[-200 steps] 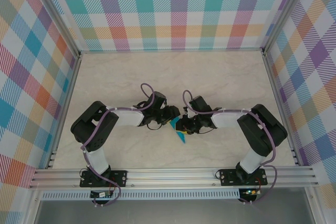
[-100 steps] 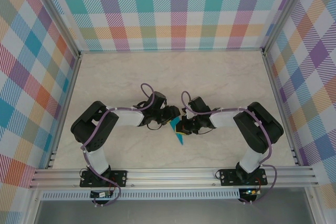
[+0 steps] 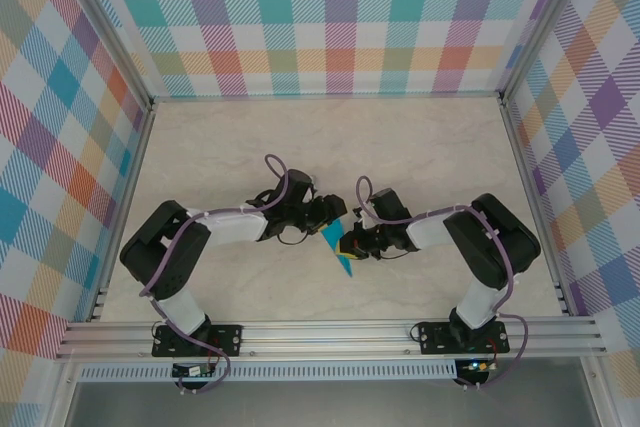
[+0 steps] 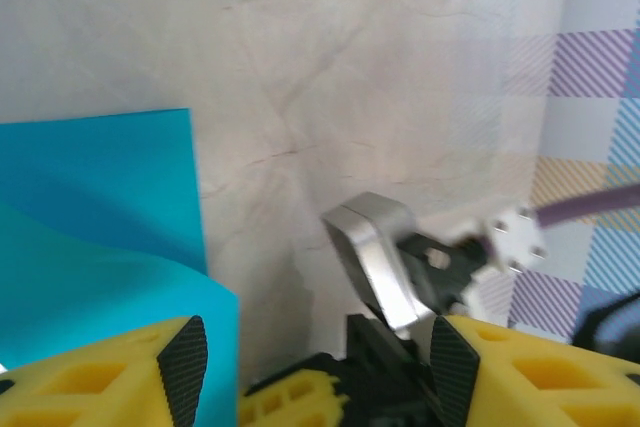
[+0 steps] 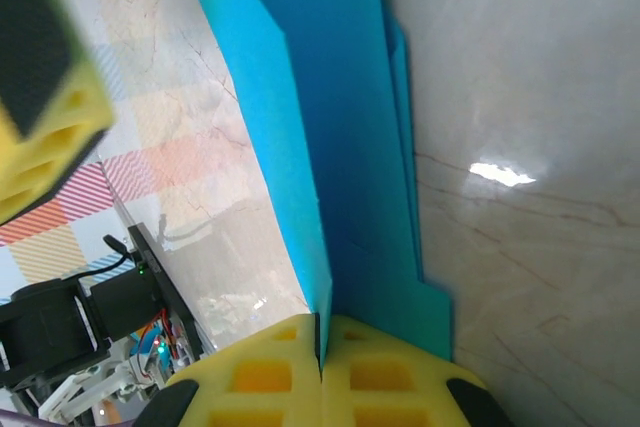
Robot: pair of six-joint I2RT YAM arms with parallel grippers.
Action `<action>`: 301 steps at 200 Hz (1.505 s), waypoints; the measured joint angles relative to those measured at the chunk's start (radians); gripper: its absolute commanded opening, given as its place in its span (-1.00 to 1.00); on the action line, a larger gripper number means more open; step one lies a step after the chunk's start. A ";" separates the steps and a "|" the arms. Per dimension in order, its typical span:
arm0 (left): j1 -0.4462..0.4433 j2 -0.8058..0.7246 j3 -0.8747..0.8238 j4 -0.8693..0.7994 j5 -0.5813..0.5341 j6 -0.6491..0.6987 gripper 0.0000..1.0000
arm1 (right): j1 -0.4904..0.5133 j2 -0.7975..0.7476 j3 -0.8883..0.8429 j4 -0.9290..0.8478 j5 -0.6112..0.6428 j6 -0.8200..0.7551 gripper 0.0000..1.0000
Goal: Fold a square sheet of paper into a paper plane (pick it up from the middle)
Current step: Fold the wing for the fifth time at the center of the table.
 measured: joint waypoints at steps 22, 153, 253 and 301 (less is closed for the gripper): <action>0.000 -0.020 -0.013 0.009 0.003 0.000 0.28 | -0.009 0.014 -0.004 0.027 -0.023 0.017 -0.98; -0.027 0.098 -0.039 0.128 0.071 -0.013 0.27 | -0.026 0.043 -0.012 0.074 -0.084 0.047 -0.97; -0.030 0.125 -0.040 0.143 0.044 -0.076 0.20 | -0.028 0.023 0.002 0.020 -0.059 0.048 -0.76; -0.030 0.125 -0.045 0.151 0.042 -0.080 0.19 | -0.028 -0.012 -0.002 -0.028 -0.035 0.045 -0.66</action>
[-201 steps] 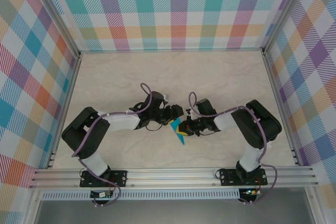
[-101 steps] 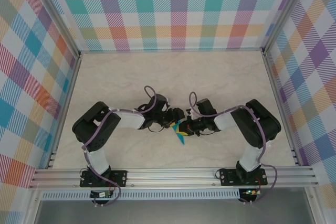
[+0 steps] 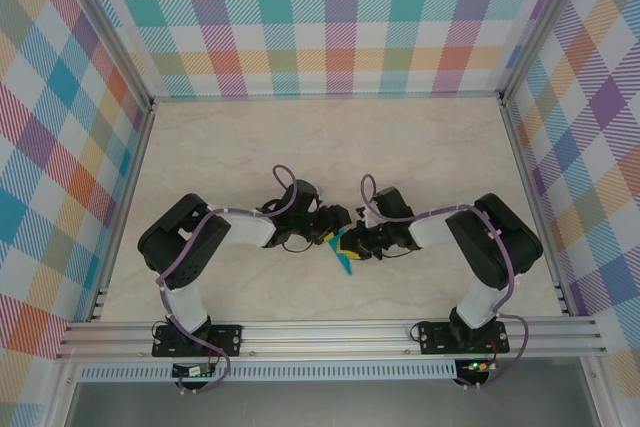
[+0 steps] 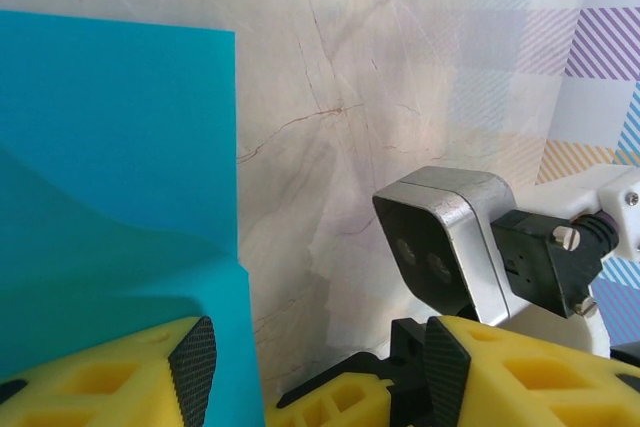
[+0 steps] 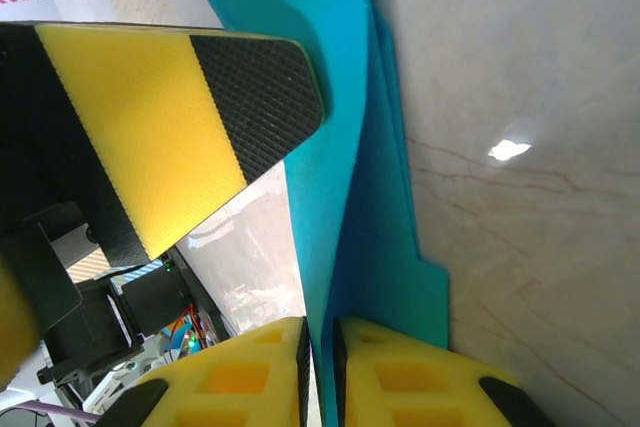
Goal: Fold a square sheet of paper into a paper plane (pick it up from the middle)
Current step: Fold the wing for the fifth time at the center of the table.
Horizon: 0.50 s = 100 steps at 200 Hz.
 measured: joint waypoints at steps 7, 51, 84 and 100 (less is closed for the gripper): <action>0.000 0.000 0.000 0.000 0.000 0.000 0.19 | 0.000 -0.001 0.000 -0.003 0.002 0.000 -0.67; 0.000 0.000 0.000 -0.003 -0.002 0.004 0.18 | 0.000 0.002 0.005 -0.040 0.021 -0.008 -0.92; 0.000 0.000 0.001 -0.003 -0.002 0.004 0.18 | 0.002 0.006 0.024 -0.089 0.035 -0.040 -0.85; 0.000 0.000 0.001 -0.004 -0.002 0.004 0.18 | 0.003 0.003 0.027 -0.102 0.039 -0.053 -0.75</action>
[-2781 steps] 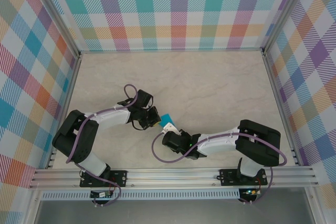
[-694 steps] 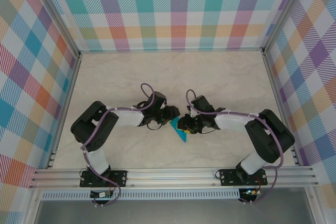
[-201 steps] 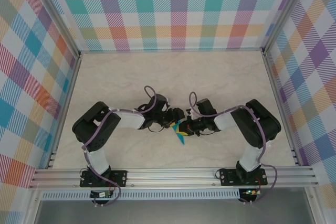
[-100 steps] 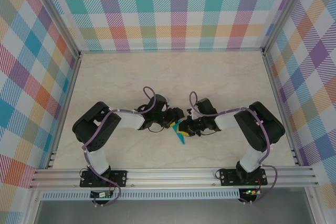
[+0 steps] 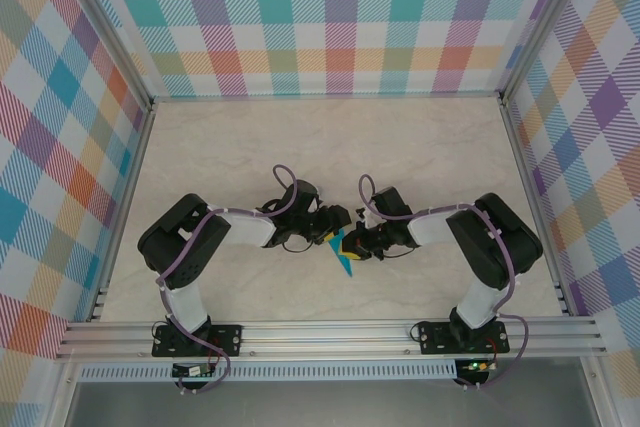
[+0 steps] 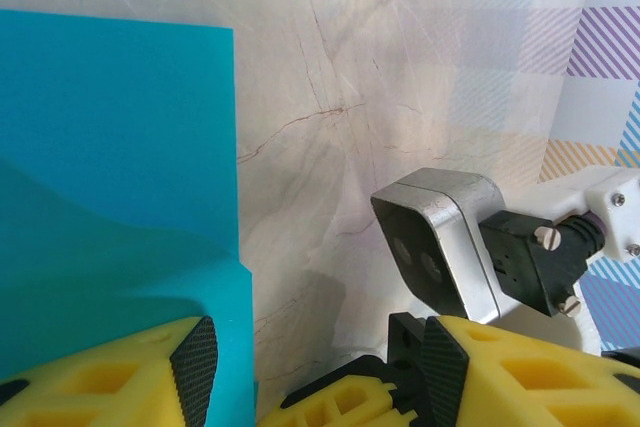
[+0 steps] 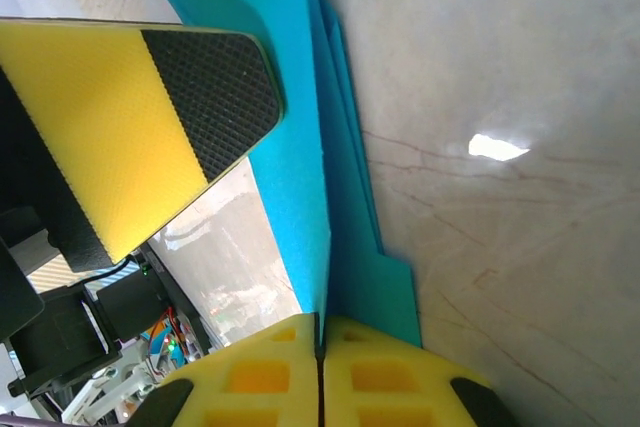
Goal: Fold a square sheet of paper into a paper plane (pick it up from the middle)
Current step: Fold the wing for the fifth time at the center of the table.
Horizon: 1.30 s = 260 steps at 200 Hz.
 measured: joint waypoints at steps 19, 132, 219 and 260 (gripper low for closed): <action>0.000 0.000 0.002 -0.004 0.000 0.002 0.18 | 0.003 -0.016 -0.002 -0.008 0.007 -0.015 -0.63; -0.002 0.002 0.012 -0.023 -0.001 0.007 0.18 | 0.008 -0.076 0.001 -0.164 0.049 -0.075 -0.65; -0.002 0.002 0.012 -0.023 -0.001 0.007 0.17 | 0.068 -0.146 0.045 -0.318 0.219 -0.082 -0.57; -0.002 0.002 0.012 -0.024 -0.001 0.011 0.17 | 0.069 -0.353 0.027 -0.356 0.260 -0.073 -0.64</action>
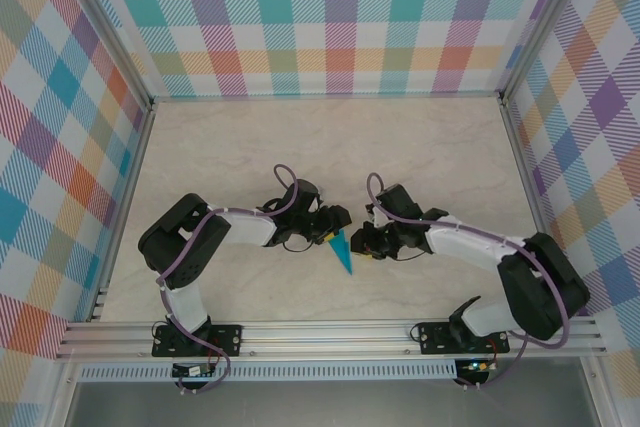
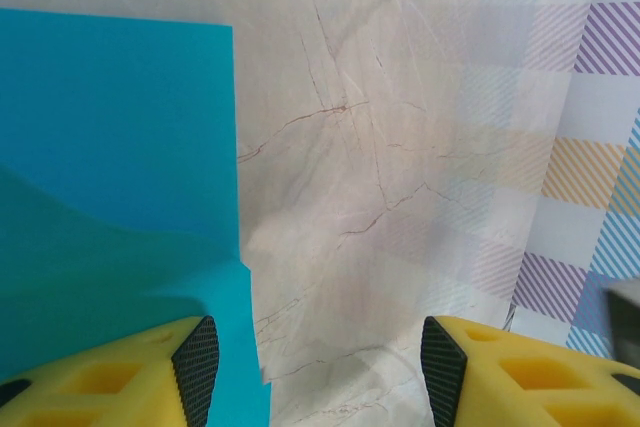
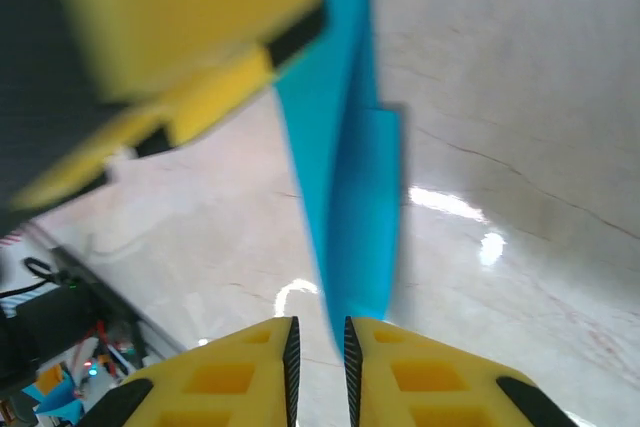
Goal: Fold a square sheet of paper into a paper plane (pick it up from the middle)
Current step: Fold the wing for the fifth time at the center of the table.
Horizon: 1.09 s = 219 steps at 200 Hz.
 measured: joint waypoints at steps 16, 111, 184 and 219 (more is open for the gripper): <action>0.000 0.000 0.000 0.000 0.000 0.002 0.17 | 0.000 -0.009 -0.002 0.052 -0.040 0.018 -0.73; 0.000 0.000 0.003 -0.008 0.001 0.011 0.17 | 0.017 0.241 -0.003 0.280 -0.196 0.105 -0.83; -0.001 0.000 0.007 -0.018 0.001 0.015 0.17 | 0.022 0.296 -0.024 0.274 -0.170 0.089 -0.84; -0.001 0.000 0.007 -0.018 0.001 0.016 0.17 | 0.022 0.293 -0.043 0.302 -0.169 0.077 -0.84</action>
